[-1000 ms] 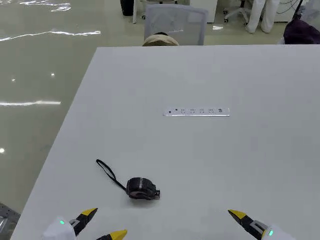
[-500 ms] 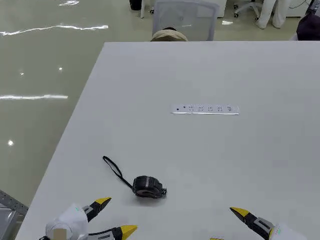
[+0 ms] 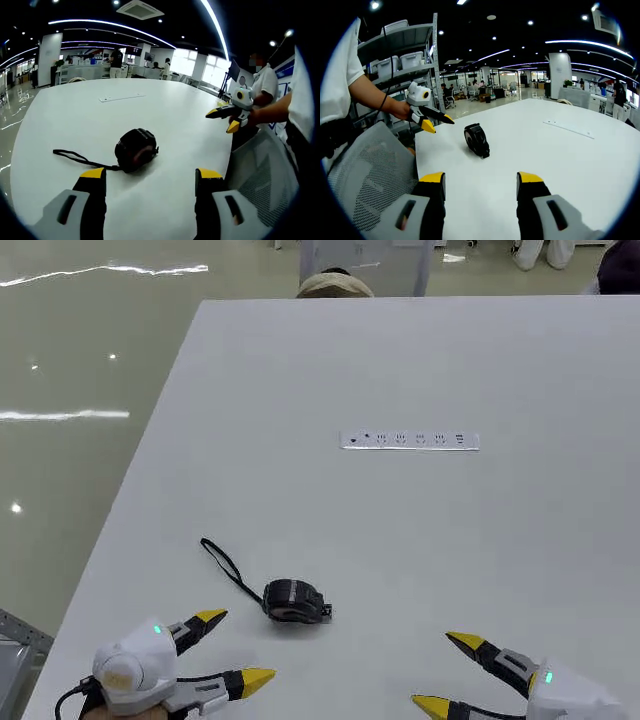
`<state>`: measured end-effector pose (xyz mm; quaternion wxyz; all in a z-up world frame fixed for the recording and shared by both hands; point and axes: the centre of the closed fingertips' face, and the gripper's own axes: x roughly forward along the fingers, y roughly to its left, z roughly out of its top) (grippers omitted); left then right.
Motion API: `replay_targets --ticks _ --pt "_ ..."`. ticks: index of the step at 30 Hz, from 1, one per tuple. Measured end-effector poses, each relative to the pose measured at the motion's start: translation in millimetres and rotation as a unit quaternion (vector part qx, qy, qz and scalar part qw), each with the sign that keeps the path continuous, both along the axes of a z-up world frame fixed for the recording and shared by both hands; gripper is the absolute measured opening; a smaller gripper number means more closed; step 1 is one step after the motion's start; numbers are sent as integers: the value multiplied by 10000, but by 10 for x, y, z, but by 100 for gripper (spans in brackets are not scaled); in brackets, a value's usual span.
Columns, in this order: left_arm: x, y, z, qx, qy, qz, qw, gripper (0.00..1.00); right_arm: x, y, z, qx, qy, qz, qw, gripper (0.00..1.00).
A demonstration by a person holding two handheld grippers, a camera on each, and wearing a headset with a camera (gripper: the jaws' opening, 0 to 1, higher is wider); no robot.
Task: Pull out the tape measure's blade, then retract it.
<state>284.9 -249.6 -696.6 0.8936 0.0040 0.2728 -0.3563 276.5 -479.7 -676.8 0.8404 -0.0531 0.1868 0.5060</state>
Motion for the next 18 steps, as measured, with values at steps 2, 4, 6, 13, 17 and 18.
replay_targets --ticks 2,4,6,13,17,18 --pt "30 -4 -4 -13 7 -59 10000 71 18 11 -14 3 1 22 10000 57" --pt "59 -4 -23 2 27 -111 9999 71 33 21 -30 -14 5 55 10000 57" --pt "80 -21 -29 6 52 -168 9998 71 50 23 -56 -31 27 84 10000 57" --pt "142 -45 -104 66 87 -355 9993 71 112 50 -104 32 81 147 9999 56" --pt "170 -53 -110 69 102 -390 9992 71 140 73 -141 22 117 188 9998 56" --pt "176 -53 -111 74 109 -401 9991 71 146 79 -146 21 107 201 9997 56"
